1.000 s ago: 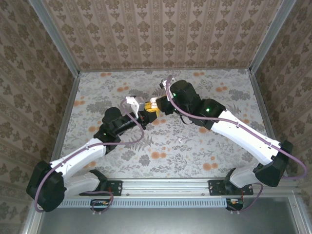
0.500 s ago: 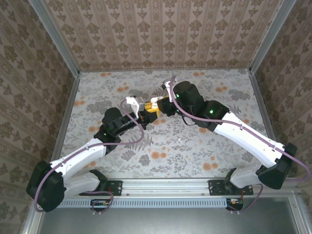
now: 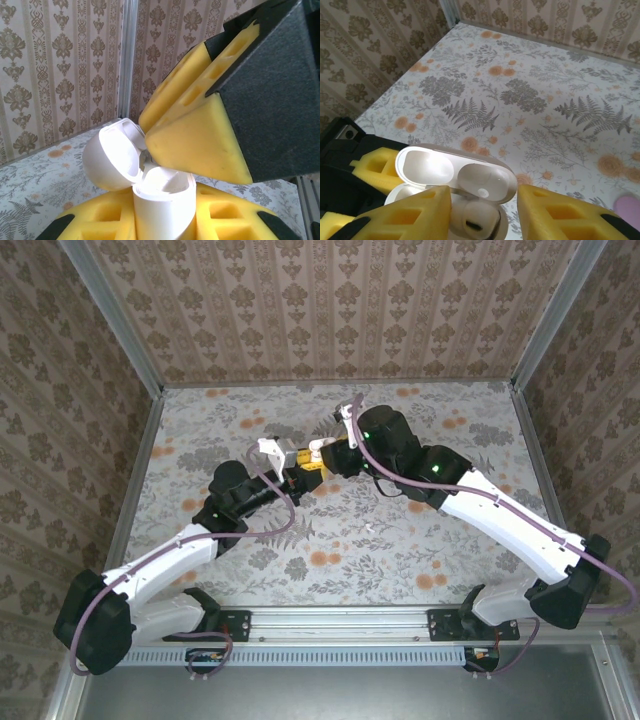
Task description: Insert the wireless bluetooth earbuds into the charging case
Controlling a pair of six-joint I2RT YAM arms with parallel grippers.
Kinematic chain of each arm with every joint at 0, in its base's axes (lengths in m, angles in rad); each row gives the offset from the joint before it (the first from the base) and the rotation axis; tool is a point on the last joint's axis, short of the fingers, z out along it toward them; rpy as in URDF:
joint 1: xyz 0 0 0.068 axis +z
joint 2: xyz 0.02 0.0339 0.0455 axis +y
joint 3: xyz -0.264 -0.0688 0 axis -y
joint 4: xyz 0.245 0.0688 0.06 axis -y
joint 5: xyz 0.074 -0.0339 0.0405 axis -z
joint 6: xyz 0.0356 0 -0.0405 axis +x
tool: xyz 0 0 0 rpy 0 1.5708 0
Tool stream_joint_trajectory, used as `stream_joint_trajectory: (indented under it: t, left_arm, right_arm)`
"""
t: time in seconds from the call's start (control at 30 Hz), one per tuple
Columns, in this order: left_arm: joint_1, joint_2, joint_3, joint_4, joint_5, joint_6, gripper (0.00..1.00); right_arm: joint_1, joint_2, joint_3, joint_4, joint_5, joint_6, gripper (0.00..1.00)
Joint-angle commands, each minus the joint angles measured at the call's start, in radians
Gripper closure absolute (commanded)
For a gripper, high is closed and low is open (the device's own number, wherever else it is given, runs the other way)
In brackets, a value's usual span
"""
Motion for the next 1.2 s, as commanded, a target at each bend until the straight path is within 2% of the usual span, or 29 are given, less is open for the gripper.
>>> stream_joint_trajectory:
  t: [0.0,0.27,0.73,0.97,1.17]
  left_arm:
    - [-0.001,-0.030,0.015,0.082,0.000,-0.011,0.75]
    - [-0.001,-0.020,0.021,0.083,-0.003,-0.007,0.75]
    - [-0.002,-0.021,0.020,0.076,-0.002,-0.002,0.75]
    - [-0.001,-0.019,0.020,0.077,0.006,-0.001,0.75]
    - [-0.001,-0.026,0.018,0.053,0.015,0.024,0.75]
  right_arm:
    - [-0.006,-0.031,-0.015,-0.028,-0.100,0.037,0.57]
    - [-0.044,-0.041,-0.018,0.007,-0.218,0.089,0.48]
    - [-0.103,-0.094,-0.052,0.080,-0.288,0.191,0.38]
    - [-0.113,-0.103,-0.053,0.086,-0.309,0.215,0.37]
    - [-0.153,-0.136,-0.073,0.055,-0.229,0.255,0.44]
